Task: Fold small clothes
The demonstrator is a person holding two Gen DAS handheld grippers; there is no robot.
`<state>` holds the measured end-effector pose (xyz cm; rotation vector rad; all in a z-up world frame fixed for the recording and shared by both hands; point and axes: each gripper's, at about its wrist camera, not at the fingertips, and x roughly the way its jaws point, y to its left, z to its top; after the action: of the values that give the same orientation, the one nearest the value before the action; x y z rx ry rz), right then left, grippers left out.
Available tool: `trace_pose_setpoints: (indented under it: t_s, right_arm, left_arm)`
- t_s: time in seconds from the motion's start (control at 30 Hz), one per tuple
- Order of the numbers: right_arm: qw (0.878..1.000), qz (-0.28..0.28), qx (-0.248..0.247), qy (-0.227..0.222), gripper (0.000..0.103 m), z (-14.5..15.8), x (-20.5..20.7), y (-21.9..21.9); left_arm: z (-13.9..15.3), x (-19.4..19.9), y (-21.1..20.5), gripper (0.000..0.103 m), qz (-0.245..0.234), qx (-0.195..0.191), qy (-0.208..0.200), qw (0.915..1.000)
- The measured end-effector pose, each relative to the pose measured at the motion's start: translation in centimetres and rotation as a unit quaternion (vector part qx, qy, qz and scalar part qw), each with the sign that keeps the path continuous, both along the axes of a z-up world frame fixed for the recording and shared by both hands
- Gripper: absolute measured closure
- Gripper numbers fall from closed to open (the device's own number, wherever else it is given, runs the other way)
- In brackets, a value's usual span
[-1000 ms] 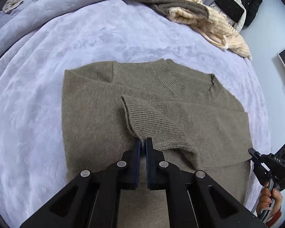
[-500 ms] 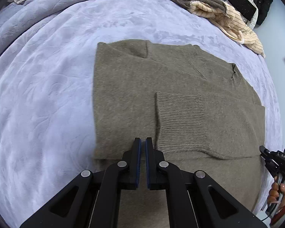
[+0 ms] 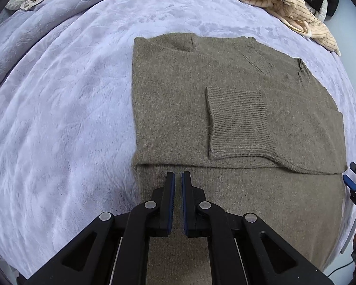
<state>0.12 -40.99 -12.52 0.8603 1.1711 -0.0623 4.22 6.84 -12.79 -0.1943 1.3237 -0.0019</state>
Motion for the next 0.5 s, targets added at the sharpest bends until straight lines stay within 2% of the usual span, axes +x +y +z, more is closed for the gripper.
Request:
trace_pose_setpoints:
  t_s: [0.03, 0.07, 0.1, 0.13, 0.23, 0.3, 0.5]
  right_arm:
    - [1.000, -0.003, 0.012, 0.003, 0.050, -0.5, 0.3, -0.2]
    - [1.000, -0.002, 0.021, 0.006, 0.066, -1.0, 0.6, -0.2]
    - [1.000, 0.001, 0.024, 0.010, 0.086, -1.2, 0.9, -0.1]
    - [1.000, 0.011, 0.018, 0.018, 0.086, -1.4, 1.1, 0.2]
    - [0.998, 0.048, -0.045, 0.003, 0.086, 0.1, 1.5, 1.3]
    - [0.995, 0.062, -0.076, 0.010, 0.086, 0.1, 1.4, 1.7]
    - [0.994, 0.071, -0.081, 0.021, 0.083, 0.6, 1.3, 2.3]
  left_arm:
    - [0.0, -0.1, -0.1, 0.096, 0.000, 0.005, 0.001, 1.0000]
    - [-0.1, -0.2, -0.2, 0.096, -0.001, 0.011, 0.004, 0.9999]
    - [-0.2, -0.2, -0.3, 0.096, -0.002, 0.017, 0.008, 0.9998]
    - [-0.3, -0.3, -0.4, 0.096, -0.002, 0.020, 0.010, 0.9998]
    - [-0.2, -0.6, -0.6, 0.096, -0.002, 0.023, 0.006, 0.9997]
    - [-0.3, -0.7, -0.8, 0.096, 0.000, 0.022, 0.008, 0.9997]
    - [-0.1, -1.4, -1.1, 0.096, 0.007, 0.013, 0.008, 0.9999]
